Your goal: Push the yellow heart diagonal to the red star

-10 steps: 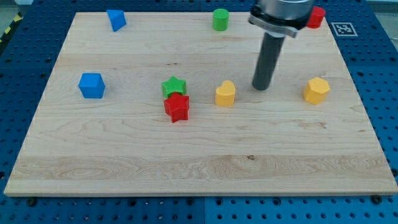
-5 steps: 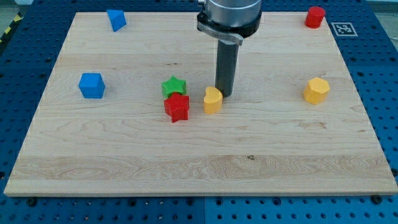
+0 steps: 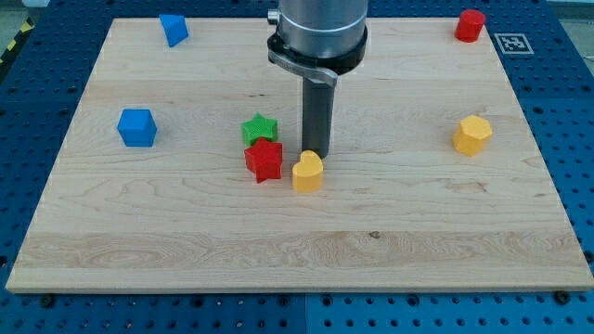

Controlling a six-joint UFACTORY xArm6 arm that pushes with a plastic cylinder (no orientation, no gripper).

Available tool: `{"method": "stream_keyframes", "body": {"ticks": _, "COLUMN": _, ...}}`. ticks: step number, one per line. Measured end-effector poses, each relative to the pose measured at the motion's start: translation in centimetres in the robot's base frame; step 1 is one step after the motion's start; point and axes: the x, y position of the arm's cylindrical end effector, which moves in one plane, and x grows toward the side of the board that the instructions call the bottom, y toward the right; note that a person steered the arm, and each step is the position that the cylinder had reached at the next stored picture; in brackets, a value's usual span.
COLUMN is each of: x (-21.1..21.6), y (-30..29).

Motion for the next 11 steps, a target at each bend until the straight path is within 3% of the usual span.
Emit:
{"method": "stream_keyframes", "body": {"ticks": 4, "x": 3.6, "y": 1.8}}
{"method": "stream_keyframes", "body": {"ticks": 5, "x": 4.3, "y": 4.9}}
{"method": "stream_keyframes", "body": {"ticks": 11, "x": 6.7, "y": 4.3}}
